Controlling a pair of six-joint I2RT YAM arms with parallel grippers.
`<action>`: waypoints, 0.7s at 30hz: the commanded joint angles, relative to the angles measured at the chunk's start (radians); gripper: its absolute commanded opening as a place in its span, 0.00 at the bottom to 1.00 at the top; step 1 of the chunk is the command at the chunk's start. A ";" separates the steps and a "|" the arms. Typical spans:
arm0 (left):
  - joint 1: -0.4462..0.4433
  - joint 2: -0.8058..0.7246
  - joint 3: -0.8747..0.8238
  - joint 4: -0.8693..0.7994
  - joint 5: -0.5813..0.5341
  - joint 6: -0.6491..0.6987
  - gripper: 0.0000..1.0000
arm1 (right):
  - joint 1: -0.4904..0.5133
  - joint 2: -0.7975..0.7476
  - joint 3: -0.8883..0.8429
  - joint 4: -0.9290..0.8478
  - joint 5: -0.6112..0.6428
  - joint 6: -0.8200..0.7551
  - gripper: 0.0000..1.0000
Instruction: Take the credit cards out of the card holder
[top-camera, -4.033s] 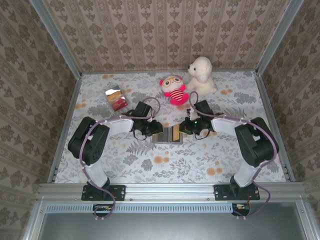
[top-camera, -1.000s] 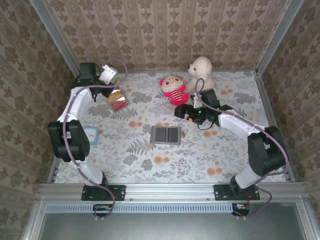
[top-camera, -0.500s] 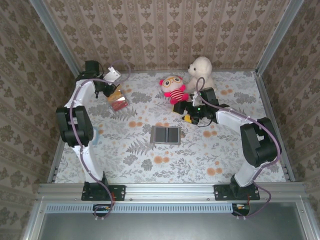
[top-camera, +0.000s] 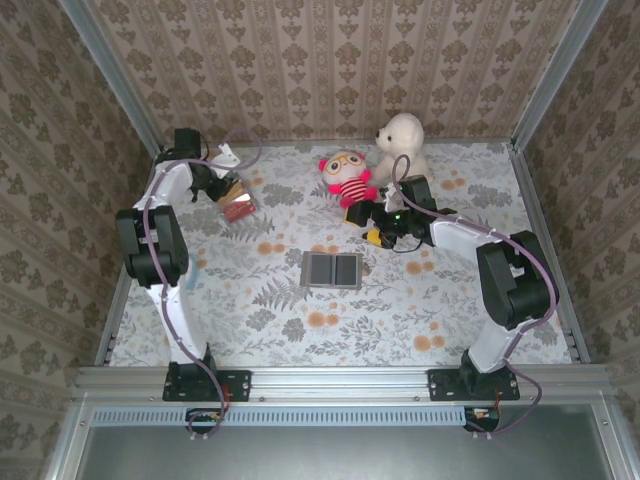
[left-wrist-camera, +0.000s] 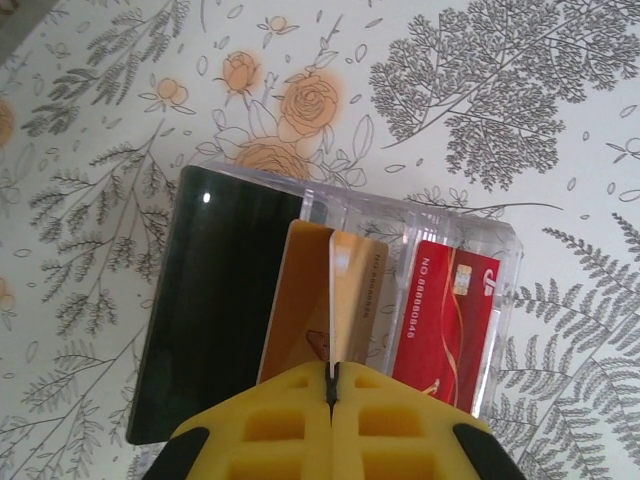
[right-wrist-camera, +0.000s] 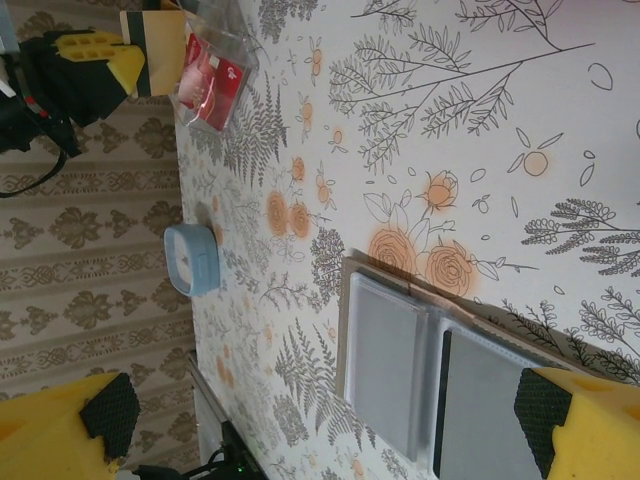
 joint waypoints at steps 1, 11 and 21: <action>0.008 0.015 0.036 -0.056 0.091 0.022 0.00 | -0.005 0.021 0.013 0.014 -0.034 0.014 1.00; -0.010 0.062 0.079 -0.140 0.211 0.009 0.00 | -0.013 0.020 0.008 0.008 -0.029 0.010 1.00; -0.017 0.056 0.076 -0.161 0.181 0.003 0.00 | -0.015 0.028 0.010 0.006 -0.031 0.008 1.00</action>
